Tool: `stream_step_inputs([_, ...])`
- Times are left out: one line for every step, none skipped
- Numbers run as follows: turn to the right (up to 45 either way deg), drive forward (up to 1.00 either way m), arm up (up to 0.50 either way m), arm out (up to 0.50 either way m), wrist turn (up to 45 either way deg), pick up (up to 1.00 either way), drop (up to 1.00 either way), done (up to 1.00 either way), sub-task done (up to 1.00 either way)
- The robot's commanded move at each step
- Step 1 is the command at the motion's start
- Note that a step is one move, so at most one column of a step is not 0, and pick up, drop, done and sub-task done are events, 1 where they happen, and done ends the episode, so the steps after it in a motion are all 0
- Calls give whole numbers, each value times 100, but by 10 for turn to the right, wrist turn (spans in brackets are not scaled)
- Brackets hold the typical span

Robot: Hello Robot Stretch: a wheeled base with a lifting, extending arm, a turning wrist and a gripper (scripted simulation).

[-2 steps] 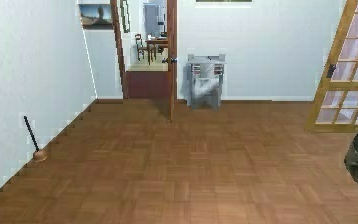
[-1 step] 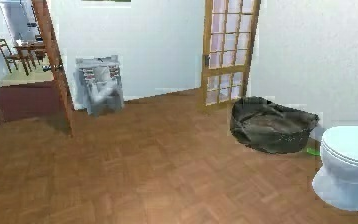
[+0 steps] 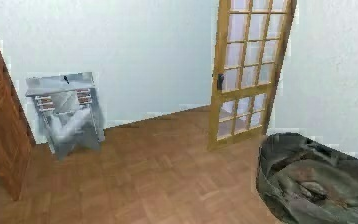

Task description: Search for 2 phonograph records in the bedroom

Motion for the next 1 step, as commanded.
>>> stream_step_inputs([0,100,0,0,0,0,0,0,0])
